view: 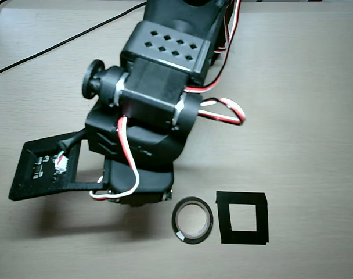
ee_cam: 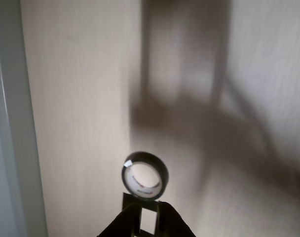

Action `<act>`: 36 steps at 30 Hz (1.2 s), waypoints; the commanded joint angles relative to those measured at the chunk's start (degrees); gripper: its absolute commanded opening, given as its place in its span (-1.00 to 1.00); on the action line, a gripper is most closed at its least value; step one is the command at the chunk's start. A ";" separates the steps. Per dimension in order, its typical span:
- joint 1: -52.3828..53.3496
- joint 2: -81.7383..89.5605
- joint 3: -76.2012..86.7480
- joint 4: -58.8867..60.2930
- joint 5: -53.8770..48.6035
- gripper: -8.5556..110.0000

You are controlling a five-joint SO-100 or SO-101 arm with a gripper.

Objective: Grasp a tape and put it in the target area.

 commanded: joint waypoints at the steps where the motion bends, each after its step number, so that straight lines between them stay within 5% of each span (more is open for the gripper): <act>1: 0.35 2.90 0.18 -0.09 -0.53 -0.81; 24: -2.46 5.71 0.44 1.76 0.70 -0.80; 36: -10.55 8.09 5.71 6.33 -8.88 -0.68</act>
